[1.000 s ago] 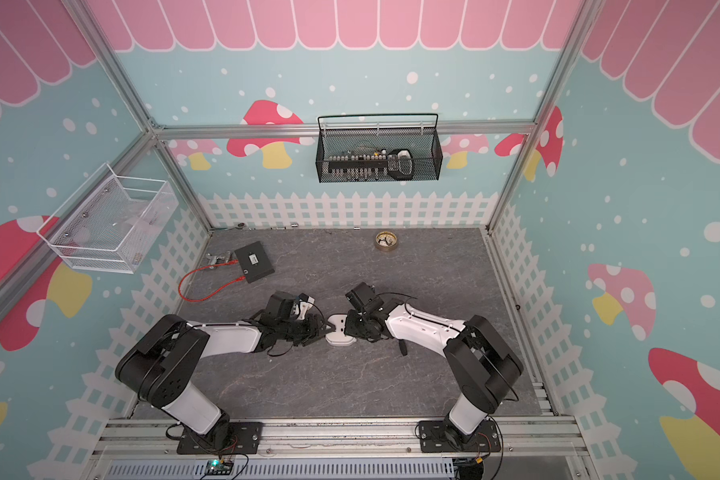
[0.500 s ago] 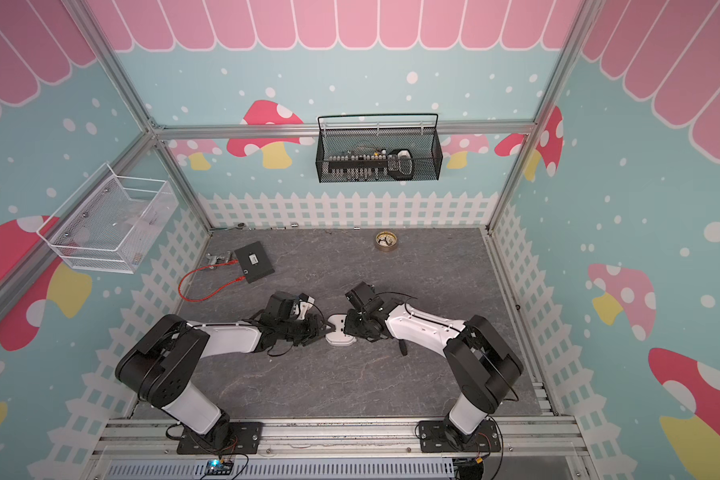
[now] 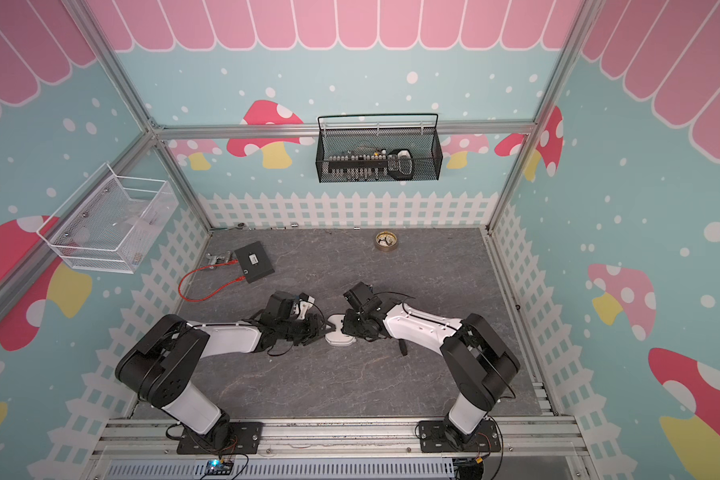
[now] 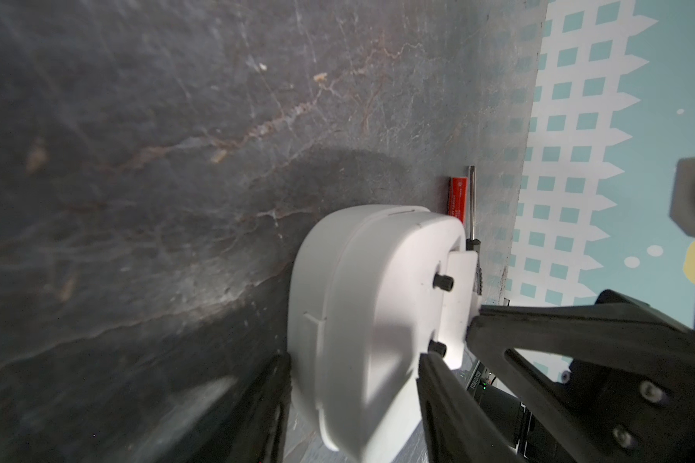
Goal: Remove the battery from the alarm
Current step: Install the cover on the alarm.
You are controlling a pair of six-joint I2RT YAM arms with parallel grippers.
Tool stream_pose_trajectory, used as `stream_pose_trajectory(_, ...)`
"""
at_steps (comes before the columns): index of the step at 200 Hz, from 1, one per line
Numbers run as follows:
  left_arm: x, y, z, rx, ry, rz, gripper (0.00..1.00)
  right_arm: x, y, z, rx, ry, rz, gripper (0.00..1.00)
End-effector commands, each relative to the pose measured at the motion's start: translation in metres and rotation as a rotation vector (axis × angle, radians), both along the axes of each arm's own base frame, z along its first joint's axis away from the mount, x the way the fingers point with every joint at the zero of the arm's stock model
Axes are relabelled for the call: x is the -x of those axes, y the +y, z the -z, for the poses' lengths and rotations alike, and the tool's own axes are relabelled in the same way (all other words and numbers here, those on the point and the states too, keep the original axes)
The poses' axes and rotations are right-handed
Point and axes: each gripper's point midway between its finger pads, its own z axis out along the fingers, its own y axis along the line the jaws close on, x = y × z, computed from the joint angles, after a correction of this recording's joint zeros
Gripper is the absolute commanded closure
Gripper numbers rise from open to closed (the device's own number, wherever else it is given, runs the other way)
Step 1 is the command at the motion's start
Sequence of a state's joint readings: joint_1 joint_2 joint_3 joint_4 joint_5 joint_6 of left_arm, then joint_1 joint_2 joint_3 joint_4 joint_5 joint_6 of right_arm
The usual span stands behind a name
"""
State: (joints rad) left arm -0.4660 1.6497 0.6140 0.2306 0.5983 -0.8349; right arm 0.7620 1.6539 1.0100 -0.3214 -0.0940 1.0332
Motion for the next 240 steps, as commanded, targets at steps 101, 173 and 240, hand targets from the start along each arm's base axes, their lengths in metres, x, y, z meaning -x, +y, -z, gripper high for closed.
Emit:
stream_pose_trajectory(101,-0.007,-0.005,-0.009,0.025,-0.023,0.002,0.47,0.008,0.006,0.003,0.012,0.015,-0.024,0.84)
stream_pose_trajectory(173,-0.007,-0.004,-0.008,0.023,-0.023,-0.004,0.47,0.009,-0.004,-0.013,0.030,-0.013,-0.007,0.66)
stream_pose_trajectory(240,-0.007,-0.004,-0.009,0.027,-0.024,-0.001,0.47,0.000,-0.004,-0.033,0.065,-0.067,-0.046,1.00)
